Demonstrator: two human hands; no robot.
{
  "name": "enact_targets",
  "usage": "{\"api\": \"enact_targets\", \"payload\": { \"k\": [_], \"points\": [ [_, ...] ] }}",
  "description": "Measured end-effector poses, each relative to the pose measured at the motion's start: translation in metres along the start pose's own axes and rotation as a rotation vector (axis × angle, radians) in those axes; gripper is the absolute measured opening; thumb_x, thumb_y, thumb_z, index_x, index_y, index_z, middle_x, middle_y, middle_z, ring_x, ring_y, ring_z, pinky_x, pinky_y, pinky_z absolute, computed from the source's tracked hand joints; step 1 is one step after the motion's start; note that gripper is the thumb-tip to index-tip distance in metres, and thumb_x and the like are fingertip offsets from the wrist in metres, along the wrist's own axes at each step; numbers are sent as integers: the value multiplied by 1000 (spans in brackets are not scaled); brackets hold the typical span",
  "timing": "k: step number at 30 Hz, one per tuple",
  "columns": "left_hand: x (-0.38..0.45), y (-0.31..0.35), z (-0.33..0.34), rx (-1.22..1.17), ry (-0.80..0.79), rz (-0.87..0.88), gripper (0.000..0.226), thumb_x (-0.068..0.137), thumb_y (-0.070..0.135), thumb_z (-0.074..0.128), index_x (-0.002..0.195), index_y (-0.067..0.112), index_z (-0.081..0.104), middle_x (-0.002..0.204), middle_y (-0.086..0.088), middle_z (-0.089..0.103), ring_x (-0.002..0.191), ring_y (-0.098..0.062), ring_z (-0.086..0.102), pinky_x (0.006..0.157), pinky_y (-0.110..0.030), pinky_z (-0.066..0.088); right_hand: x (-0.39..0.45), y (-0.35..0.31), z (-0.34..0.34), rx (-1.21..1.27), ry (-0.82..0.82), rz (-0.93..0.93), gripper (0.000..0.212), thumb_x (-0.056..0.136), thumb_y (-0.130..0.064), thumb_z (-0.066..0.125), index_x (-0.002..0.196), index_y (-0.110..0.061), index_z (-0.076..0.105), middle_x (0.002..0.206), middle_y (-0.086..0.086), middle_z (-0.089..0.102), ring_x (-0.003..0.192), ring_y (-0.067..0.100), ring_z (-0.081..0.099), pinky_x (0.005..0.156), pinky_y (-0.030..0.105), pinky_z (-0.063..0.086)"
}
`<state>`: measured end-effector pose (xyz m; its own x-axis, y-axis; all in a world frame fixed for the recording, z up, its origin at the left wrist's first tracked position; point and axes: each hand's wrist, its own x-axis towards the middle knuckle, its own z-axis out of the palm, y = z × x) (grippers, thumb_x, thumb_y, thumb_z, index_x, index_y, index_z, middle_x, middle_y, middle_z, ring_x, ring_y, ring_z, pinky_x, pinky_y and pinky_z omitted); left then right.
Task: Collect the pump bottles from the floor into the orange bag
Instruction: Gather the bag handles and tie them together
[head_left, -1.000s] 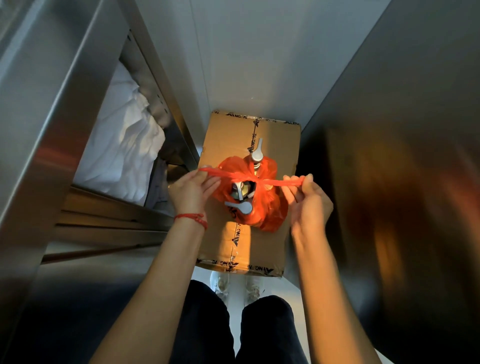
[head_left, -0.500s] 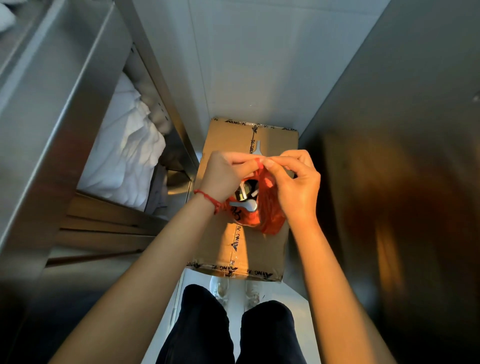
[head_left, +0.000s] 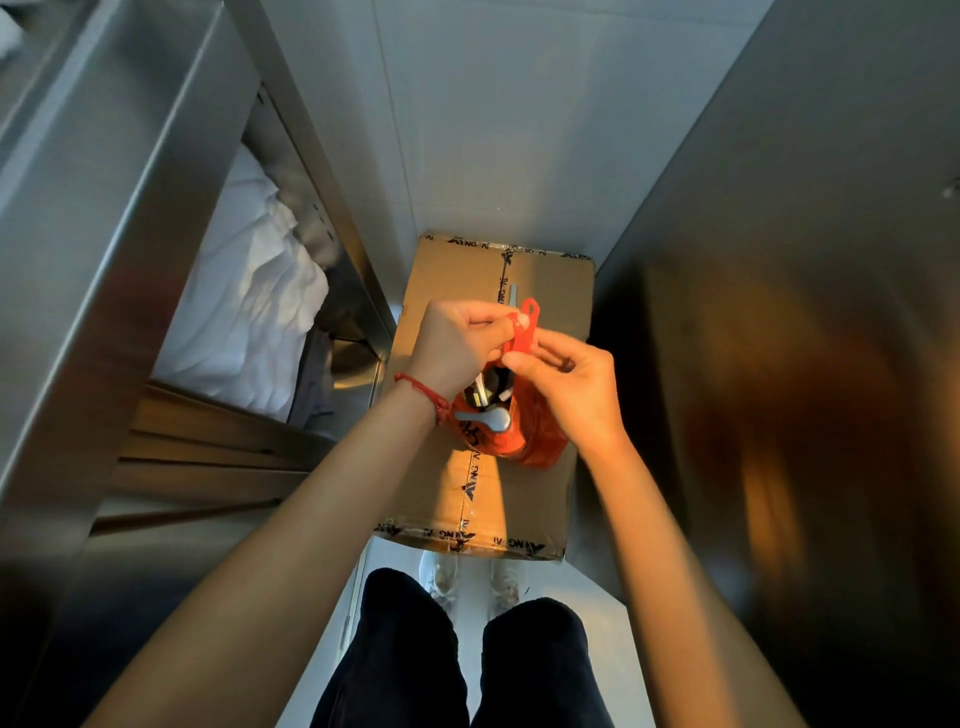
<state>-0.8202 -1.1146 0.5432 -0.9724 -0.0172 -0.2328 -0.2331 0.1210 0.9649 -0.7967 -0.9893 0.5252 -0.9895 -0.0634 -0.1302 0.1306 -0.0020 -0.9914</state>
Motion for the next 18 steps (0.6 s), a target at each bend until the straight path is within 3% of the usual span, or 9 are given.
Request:
{"api": "enact_targets", "payload": {
  "k": [3, 6, 9, 12, 14, 16, 18],
  "points": [
    [-6, 6, 1, -22, 12, -14, 17, 80, 0, 61, 95, 6, 66, 76, -12, 69, 53, 2, 61, 56, -14, 52, -4, 2, 4, 0, -10, 44, 24, 73, 1, 70, 83, -21, 71, 73, -14, 73, 79, 7, 68, 76, 19, 53],
    [-12, 14, 0, -105, 25, -43, 16, 80, -2, 60, 94, 5, 65, 62, -1, 71, 46, 2, 59, 48, -11, 49, -7, -3, 7, -14, 17, 93, 20, 74, -5, 70, 73, -24, 73, 70, -13, 73, 74, 9, 67, 73, 21, 54],
    [-18, 18, -1, -119, 41, -61, 11, 81, 0, 61, 79, 6, 69, 38, 7, 59, 35, 0, 48, 39, -11, 42, -13, -10, 9, -39, 33, 139, 14, 75, -9, 71, 69, -21, 74, 73, -9, 73, 72, 16, 65, 70, 27, 52],
    [-27, 19, -7, -102, 79, -25, 11, 79, 0, 63, 88, 5, 69, 43, 14, 63, 45, 3, 57, 46, -8, 46, -22, -16, 11, -66, 55, 157, 13, 76, -11, 70, 65, -17, 74, 61, -6, 72, 66, 16, 64, 68, 31, 53],
    [-35, 19, -16, -97, 73, -6, 16, 78, -1, 63, 91, 8, 68, 49, 18, 66, 54, 4, 61, 53, -8, 48, -30, -20, 12, -28, 54, 161, 16, 77, -11, 69, 61, -15, 73, 56, -6, 70, 59, 10, 64, 62, 23, 53],
    [-45, 16, -27, -67, 55, -4, 17, 77, 0, 65, 92, 7, 69, 65, 11, 71, 64, 0, 64, 62, -11, 51, -38, -23, 13, 20, 43, 166, 18, 77, -9, 68, 60, -15, 72, 55, -6, 70, 55, 7, 64, 57, 18, 52],
    [-58, 12, -35, -45, 46, -15, 19, 77, 1, 66, 95, 2, 68, 81, -9, 72, 76, -11, 67, 74, -19, 54, -47, -25, 12, 30, 29, 178, 19, 77, -9, 68, 60, -15, 72, 56, -5, 71, 54, 8, 64, 56, 18, 52]
  ]
}}
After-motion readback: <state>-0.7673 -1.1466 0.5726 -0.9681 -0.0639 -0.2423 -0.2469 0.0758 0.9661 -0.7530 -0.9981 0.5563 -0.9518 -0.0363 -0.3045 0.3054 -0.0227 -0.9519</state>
